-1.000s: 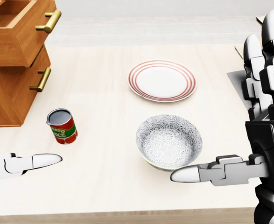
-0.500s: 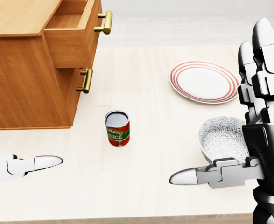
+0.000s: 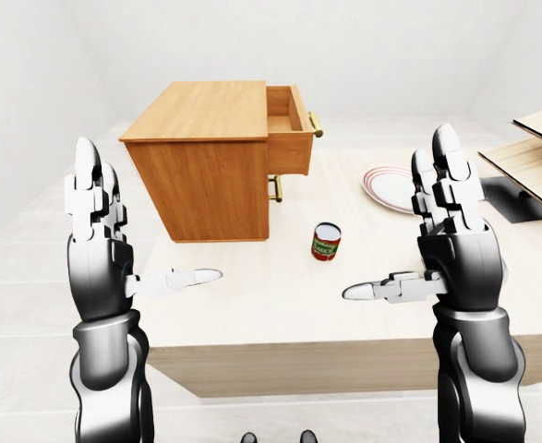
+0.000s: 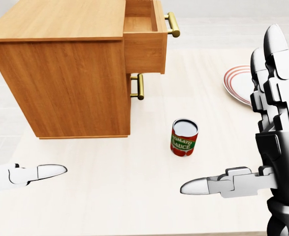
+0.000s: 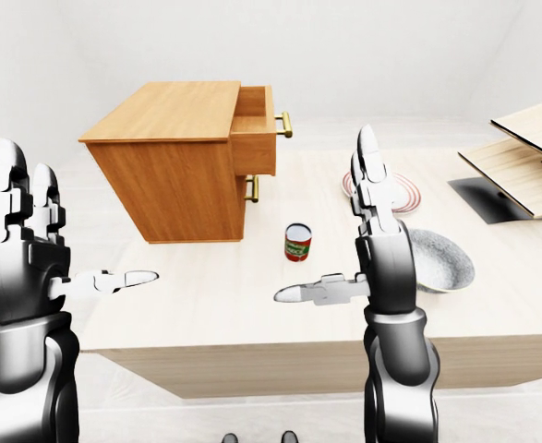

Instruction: Close the top drawer of the cabinet.

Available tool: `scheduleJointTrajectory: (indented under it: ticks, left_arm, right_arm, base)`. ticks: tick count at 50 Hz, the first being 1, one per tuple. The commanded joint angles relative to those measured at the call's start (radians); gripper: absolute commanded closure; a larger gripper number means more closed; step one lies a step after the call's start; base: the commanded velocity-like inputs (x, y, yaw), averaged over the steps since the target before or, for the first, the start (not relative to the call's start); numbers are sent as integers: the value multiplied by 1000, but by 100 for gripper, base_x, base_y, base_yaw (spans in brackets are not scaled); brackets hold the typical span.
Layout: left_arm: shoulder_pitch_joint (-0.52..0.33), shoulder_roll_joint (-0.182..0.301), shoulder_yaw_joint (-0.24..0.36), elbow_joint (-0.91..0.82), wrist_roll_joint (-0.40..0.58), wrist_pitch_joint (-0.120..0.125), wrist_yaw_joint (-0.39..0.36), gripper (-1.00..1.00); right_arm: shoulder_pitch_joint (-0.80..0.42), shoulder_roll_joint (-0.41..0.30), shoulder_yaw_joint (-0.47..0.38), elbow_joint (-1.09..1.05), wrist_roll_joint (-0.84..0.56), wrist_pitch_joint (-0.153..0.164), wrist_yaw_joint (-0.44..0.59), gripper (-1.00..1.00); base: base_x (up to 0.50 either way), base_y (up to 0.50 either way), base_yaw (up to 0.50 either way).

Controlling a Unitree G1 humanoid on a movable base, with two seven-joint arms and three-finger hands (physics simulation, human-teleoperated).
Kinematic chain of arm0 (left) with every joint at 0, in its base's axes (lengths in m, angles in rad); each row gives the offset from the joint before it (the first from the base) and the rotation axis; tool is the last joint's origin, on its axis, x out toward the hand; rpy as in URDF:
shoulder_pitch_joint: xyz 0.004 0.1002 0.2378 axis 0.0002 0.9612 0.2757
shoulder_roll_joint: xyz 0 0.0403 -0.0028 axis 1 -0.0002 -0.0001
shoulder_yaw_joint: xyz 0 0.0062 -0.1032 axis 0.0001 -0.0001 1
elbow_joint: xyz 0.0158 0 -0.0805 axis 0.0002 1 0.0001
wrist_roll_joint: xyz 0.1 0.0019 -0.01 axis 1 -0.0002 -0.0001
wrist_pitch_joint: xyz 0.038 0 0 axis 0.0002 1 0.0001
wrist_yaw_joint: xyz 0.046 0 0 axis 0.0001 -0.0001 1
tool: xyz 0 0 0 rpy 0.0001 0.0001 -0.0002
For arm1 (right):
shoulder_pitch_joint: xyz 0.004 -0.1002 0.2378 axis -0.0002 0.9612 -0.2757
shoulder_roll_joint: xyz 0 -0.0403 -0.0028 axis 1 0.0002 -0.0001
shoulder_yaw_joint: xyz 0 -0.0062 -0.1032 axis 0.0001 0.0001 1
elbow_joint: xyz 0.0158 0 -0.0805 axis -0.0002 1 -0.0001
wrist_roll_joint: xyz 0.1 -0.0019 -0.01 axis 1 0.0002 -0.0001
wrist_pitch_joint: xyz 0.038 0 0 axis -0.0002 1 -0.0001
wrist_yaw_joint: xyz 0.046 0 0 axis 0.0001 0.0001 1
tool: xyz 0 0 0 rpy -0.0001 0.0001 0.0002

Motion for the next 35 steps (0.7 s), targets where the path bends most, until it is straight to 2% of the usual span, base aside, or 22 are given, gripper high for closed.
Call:
scheduleJointTrajectory:
  ticks: [1,4,13,35]
  left_arm:
    - [-1,1,3,9,2,0,3,-100]
    - [1,0,5,30,-1,0,6,-100]
    - [8,-1,1,36,-1,0,5,-100]
    - [7,-2,-5,40,6,0,7,-100]
  right_arm:
    - [2,-1,2,2,-6,0,4,-100]
    - [-3,10,-11,10,-1,0,-15,-100]
    - [11,9,-1,-3,27,0,-10,-100]
    - [9,8,16,23,-7,0,-15,-100]
  base:
    - [4,50,0]
    - [4,50,0]
    - [0,0,0]
    - [46,0,0]
